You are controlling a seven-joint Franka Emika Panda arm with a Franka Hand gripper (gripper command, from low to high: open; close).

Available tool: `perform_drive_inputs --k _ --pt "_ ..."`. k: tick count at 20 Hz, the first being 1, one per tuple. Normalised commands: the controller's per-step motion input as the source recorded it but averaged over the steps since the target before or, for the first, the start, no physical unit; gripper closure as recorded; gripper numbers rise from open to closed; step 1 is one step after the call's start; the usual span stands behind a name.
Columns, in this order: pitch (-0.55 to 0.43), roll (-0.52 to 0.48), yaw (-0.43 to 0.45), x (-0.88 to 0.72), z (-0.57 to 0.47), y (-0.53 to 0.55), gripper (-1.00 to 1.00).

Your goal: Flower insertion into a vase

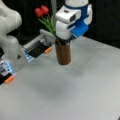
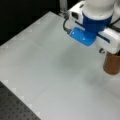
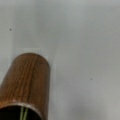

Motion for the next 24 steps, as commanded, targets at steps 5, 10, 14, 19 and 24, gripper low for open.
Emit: perform_drive_inputs --k 5,10,14,19,24 --pt "-0.273 0.034 0.15 0.15 0.0 -0.52 -1.0" --pt "-0.106 -0.039 0.086 0.14 -0.04 -0.34 -1.0" --pt "0.068 -0.073 0.051 0.18 0.0 -0.14 -1.0" --pt "0.192 -0.073 0.052 0.27 0.12 -0.05 -1.0" --pt "0.218 -0.068 0.072 0.33 0.12 -0.08 -1.0"
